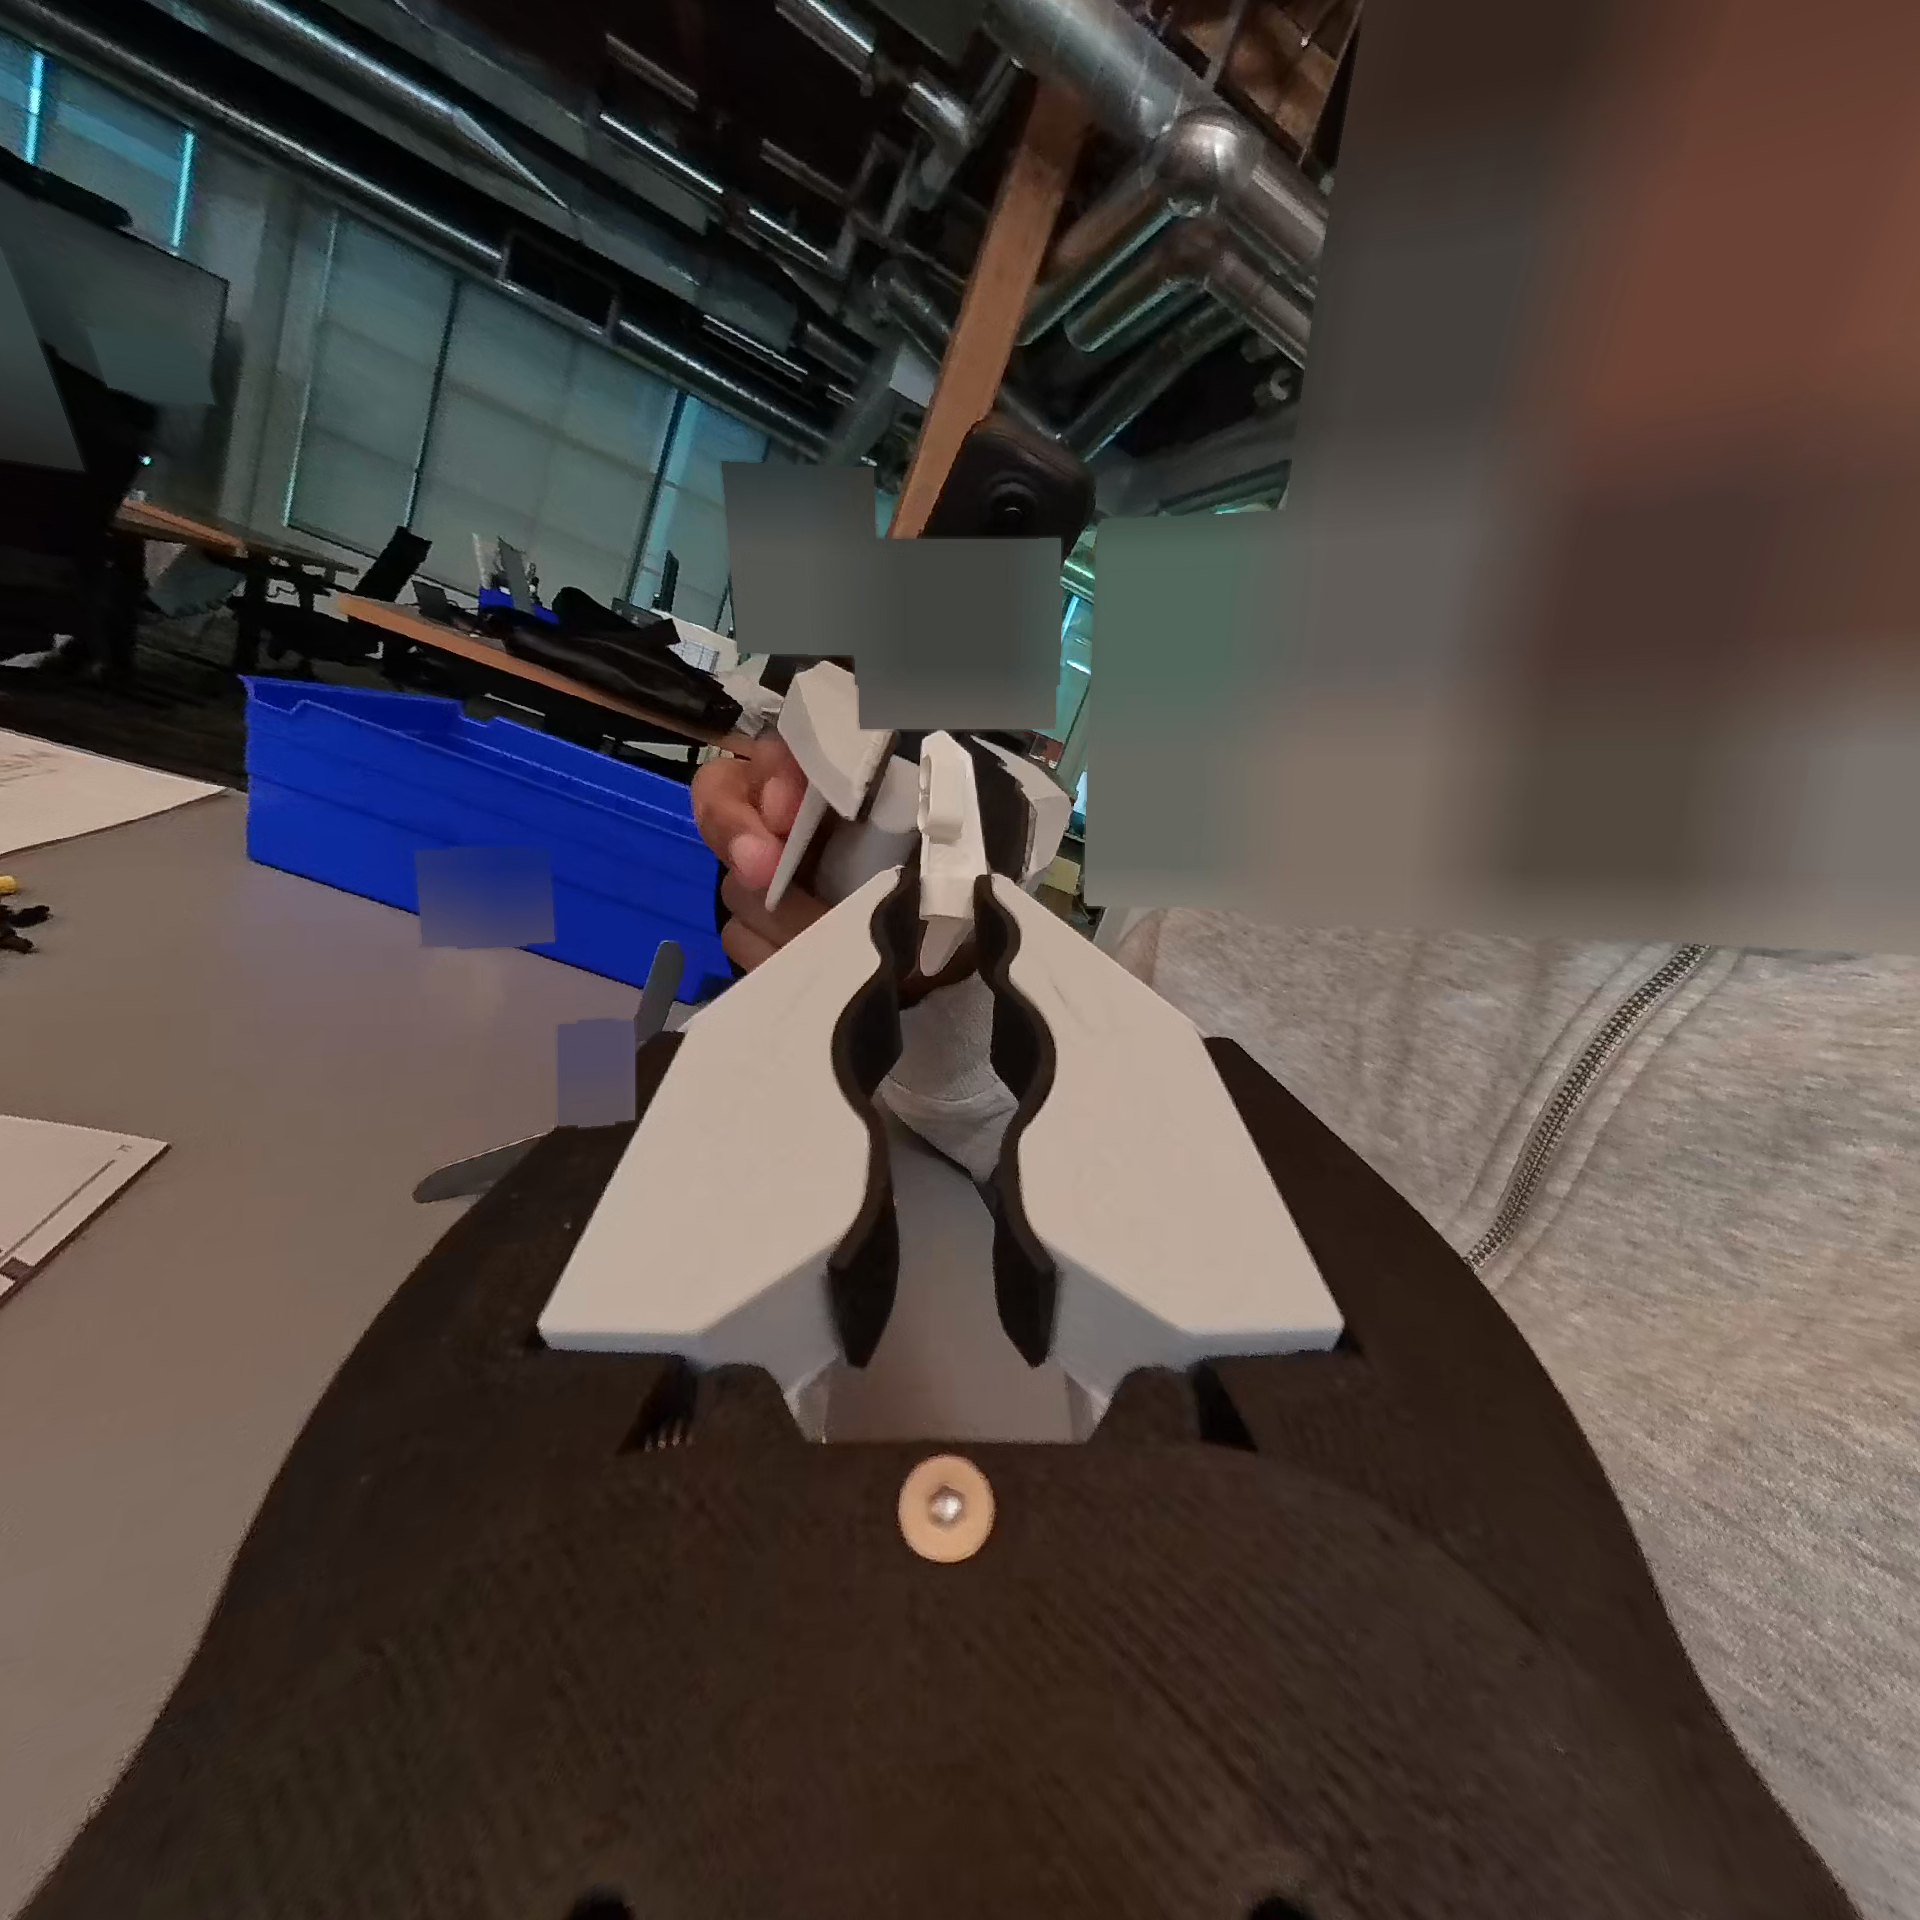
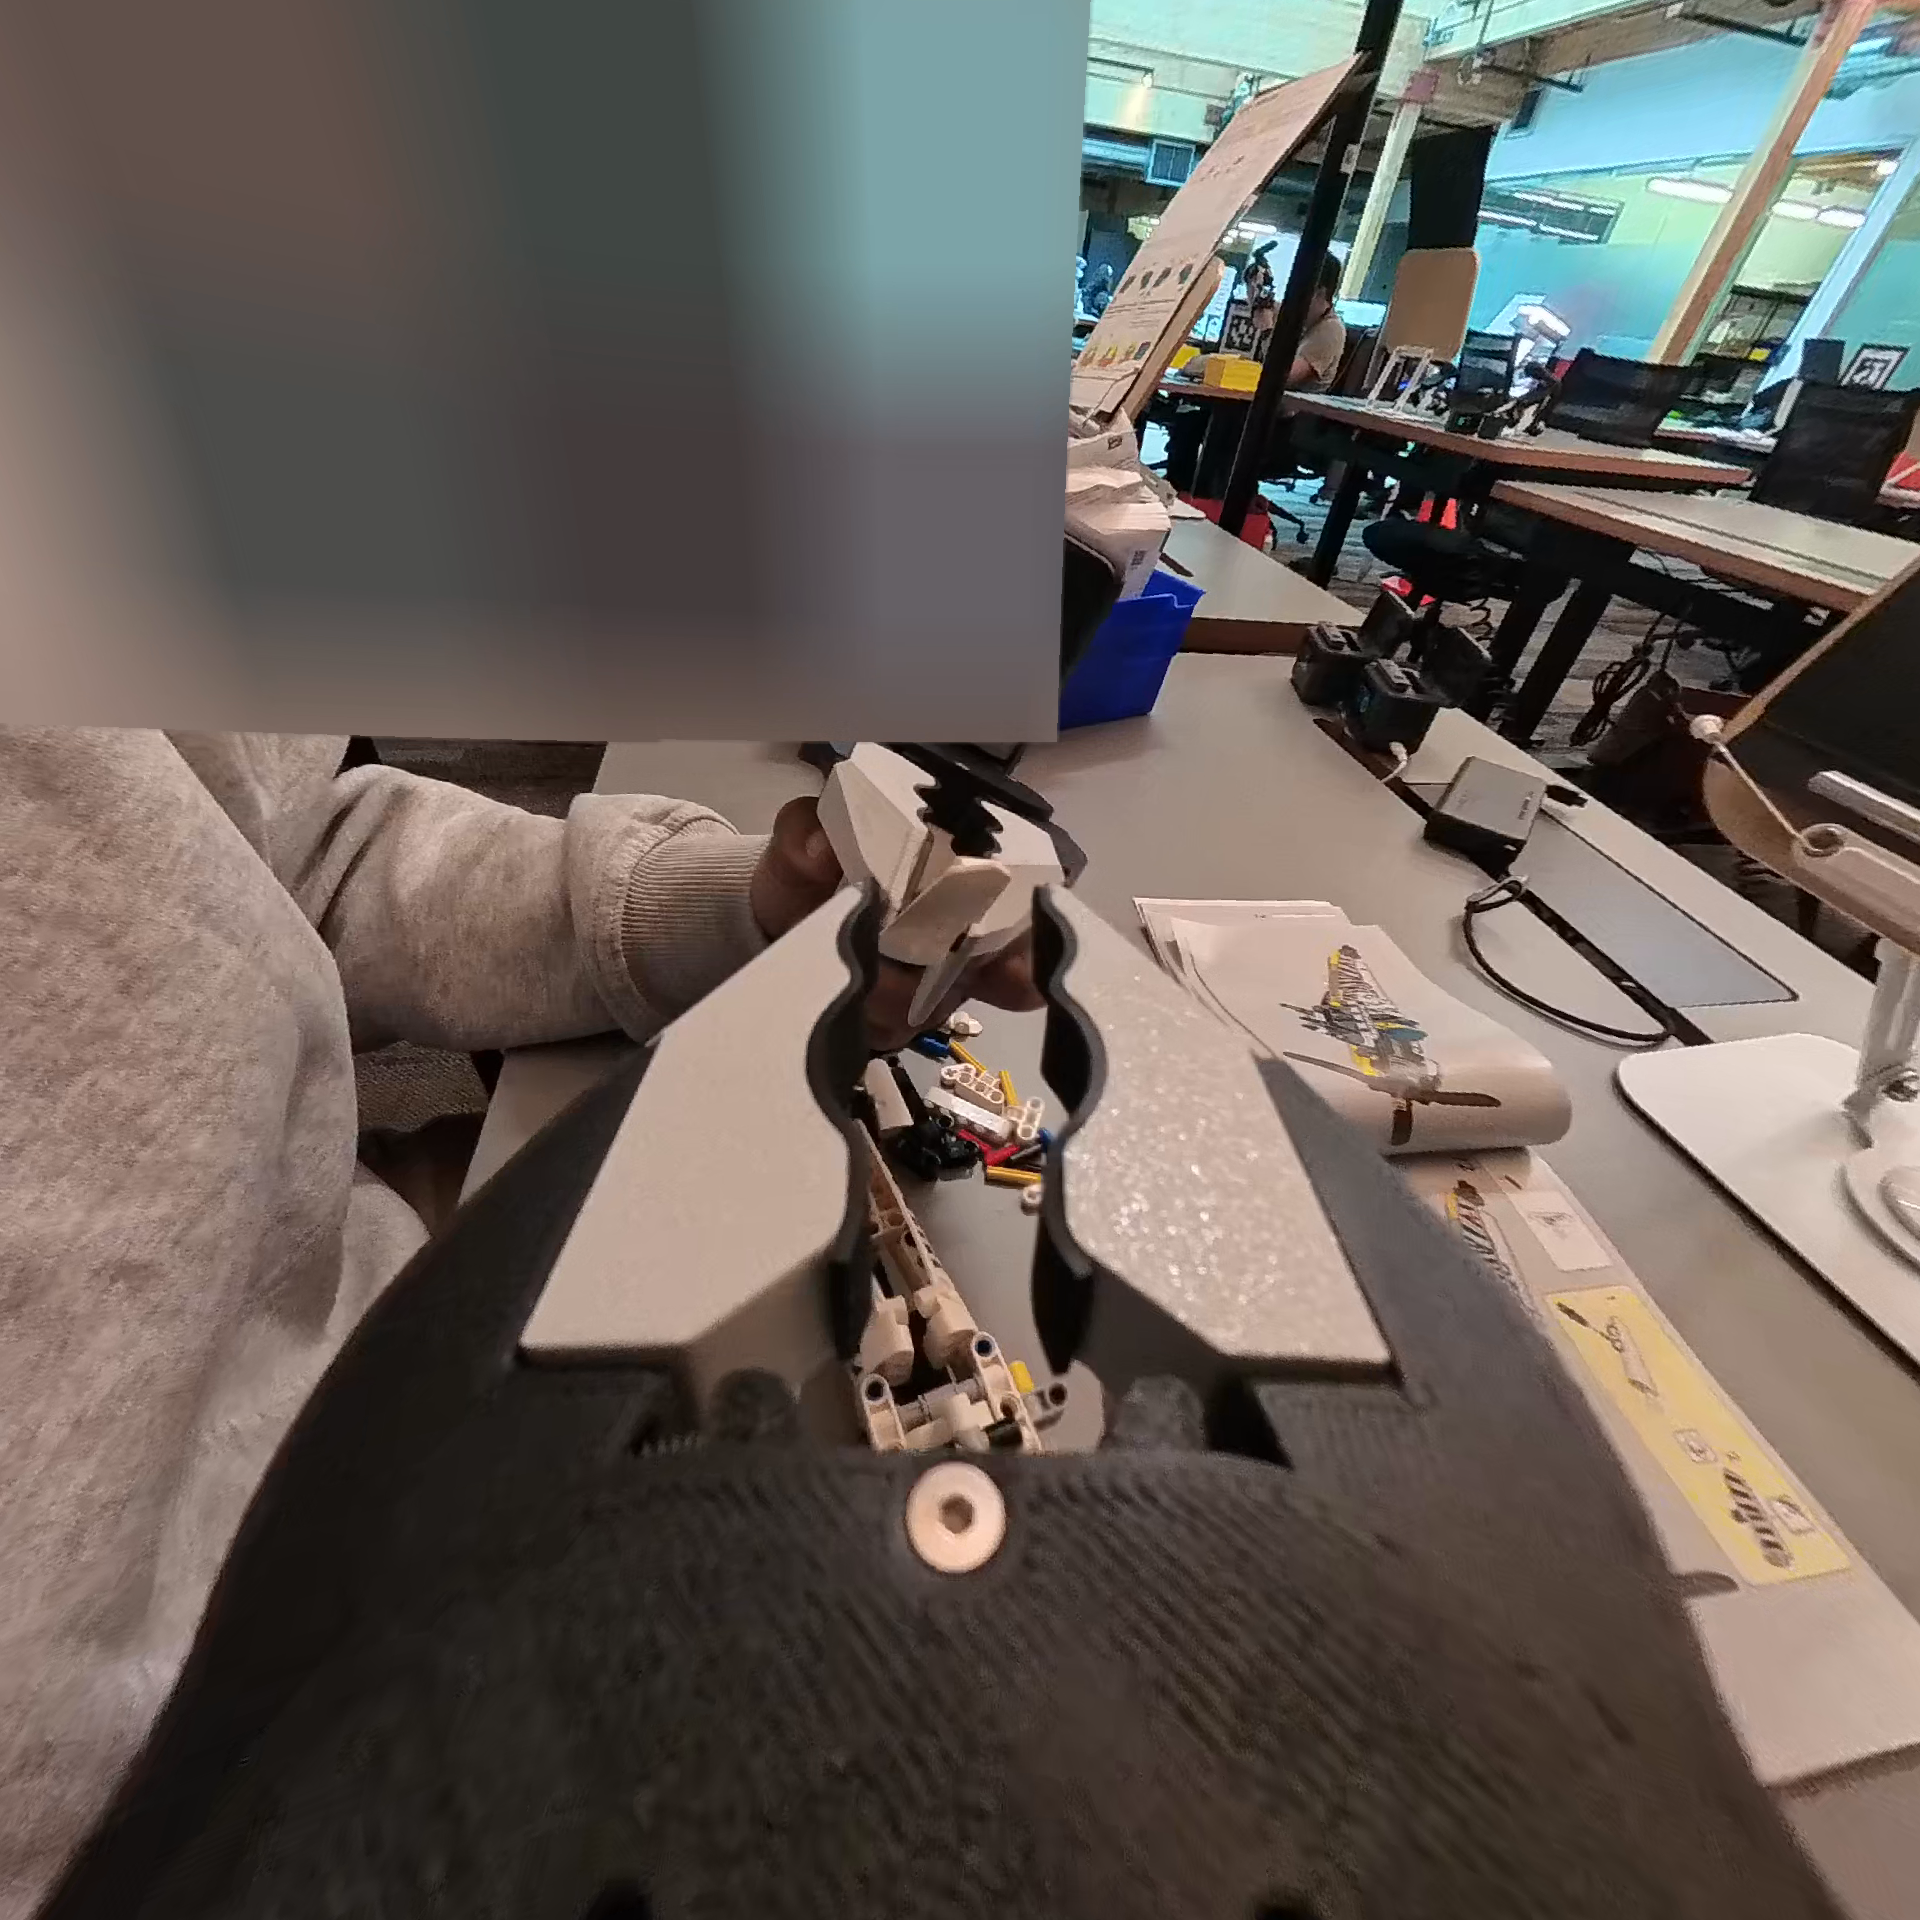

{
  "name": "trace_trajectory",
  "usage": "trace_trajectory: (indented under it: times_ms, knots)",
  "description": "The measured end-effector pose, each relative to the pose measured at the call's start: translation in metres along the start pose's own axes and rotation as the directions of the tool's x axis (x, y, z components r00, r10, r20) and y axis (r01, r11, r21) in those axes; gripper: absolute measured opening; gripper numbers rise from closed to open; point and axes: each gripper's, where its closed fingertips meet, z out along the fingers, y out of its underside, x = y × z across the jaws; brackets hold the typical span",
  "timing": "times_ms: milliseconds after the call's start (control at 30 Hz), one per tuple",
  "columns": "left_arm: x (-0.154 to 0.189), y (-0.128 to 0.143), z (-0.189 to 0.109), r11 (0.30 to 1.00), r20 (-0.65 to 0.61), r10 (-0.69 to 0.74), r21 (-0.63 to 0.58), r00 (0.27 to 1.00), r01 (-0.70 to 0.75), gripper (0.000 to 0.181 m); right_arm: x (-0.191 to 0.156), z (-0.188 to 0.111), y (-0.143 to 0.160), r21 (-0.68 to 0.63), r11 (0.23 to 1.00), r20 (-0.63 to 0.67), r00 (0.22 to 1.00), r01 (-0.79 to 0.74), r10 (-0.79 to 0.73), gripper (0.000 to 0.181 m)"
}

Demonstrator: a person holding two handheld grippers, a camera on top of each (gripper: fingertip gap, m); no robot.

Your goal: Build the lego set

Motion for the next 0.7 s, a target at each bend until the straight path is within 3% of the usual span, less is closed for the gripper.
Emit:
trace_trajectory:
  times_ms: [367,700]
  knots:
    - [-0.003,0.0,0.0,1.0,0.021,0.008,-0.001,1.0,-0.008,0.008,0.0,-0.002,-0.003,0.02,1.0,0.011,1.0,-0.014,0.014,0.018]
    - [-0.024,0.01,0.0,0.976,0.215,0.21,-0.106,0.954,-0.191,0.008,0.021,-0.014,0.009,-0.08,0.997,-0.103,0.995,0.008,-0.016,0.022]
